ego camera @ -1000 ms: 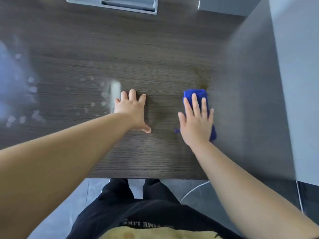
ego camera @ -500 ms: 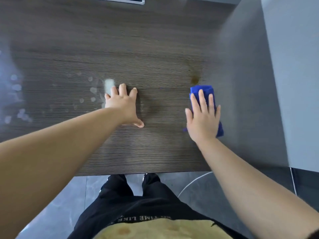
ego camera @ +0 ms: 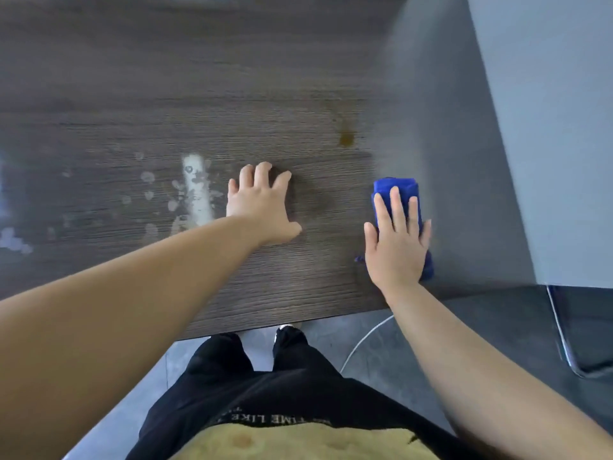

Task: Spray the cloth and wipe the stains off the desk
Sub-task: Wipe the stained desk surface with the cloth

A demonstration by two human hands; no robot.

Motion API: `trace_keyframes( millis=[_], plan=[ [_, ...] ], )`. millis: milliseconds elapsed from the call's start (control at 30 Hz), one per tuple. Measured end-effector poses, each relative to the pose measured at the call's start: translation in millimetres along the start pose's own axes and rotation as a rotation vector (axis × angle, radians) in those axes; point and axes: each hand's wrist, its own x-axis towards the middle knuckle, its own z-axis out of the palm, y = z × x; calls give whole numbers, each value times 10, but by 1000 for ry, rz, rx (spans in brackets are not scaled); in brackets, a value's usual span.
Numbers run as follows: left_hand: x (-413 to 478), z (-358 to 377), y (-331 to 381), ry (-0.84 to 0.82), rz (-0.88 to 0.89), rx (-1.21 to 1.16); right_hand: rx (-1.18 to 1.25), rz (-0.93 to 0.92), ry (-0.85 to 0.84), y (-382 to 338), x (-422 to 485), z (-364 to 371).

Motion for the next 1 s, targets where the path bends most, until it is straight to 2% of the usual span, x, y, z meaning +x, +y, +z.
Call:
trace_keyframes(
  millis=[33,67,100,200,267,333,367,467,500,533,567,667,733,800,867,967,1000],
  plan=[
    [10,24,30,-13,-2,19,12,84,7,-193,-27,21],
    [11,34,27,-19,-12,39,18,73,-4,-377,-100,30],
    [24,41,48,-20,-17,63,21,-25,-19,-457,-213,39],
    [46,11,77,-33,-13,115,27,-550,-70,-142,-546,16],
    [48,-22,81,-66,-4,142,31,-720,-92,253,-513,-40],
    [45,-33,76,-104,-4,168,-13,-631,-61,490,-293,-35],
    [44,-35,73,-113,-6,175,-20,-498,-45,497,-133,-39],
    [46,-33,90,-113,-21,179,56,62,-15,67,277,-40],
    [47,-39,94,-112,-25,178,66,178,-38,-136,331,-30],
    [47,-35,95,-111,-27,175,54,178,-64,-305,312,-17],
    [39,-30,99,-112,-33,175,39,70,-67,-407,225,-7],
    [41,-54,103,-100,-40,155,16,-511,-87,-188,-131,-22],
    [72,-136,95,-81,-58,106,17,-713,-105,192,-111,-39],
    [144,-244,55,-35,-100,71,-22,-648,-80,425,120,-39],
    [247,-329,-44,15,-159,56,4,-399,-57,382,463,-57],
    [368,-364,-202,-39,-253,45,87,69,-87,-77,773,-31],
    [393,-362,-234,-67,-275,38,80,121,-98,-232,751,-16]
  ],
)
